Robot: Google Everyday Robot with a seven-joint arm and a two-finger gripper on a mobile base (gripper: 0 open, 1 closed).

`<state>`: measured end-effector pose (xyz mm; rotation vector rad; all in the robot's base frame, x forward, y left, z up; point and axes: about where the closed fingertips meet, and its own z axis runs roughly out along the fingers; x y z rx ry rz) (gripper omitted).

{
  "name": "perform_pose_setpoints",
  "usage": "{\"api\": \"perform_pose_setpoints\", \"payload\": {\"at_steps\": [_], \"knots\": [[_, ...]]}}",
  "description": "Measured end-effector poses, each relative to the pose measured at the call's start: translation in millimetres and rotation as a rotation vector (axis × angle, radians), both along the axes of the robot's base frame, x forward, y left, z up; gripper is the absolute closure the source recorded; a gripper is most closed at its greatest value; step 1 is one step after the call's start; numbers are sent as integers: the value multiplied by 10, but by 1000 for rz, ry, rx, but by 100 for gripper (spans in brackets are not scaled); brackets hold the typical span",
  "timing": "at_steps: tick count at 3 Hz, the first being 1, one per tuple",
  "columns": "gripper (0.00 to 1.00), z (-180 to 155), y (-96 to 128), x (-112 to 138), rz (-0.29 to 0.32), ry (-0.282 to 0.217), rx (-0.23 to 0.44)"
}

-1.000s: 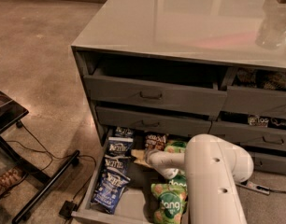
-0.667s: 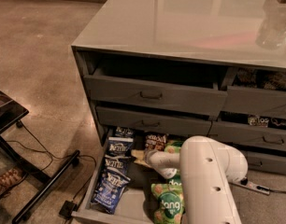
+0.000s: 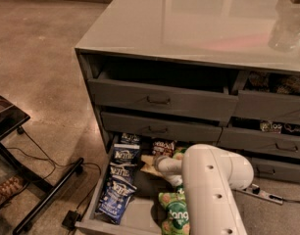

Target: Pick brown chip bag from bottom drawer and place on counter

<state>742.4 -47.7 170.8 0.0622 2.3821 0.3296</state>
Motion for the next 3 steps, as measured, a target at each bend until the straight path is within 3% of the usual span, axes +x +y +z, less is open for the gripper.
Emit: {"api": "perform_pose_setpoints", "payload": {"at_steps": [3], "knots": [[0, -175, -136, 114, -27, 2, -51]]}}
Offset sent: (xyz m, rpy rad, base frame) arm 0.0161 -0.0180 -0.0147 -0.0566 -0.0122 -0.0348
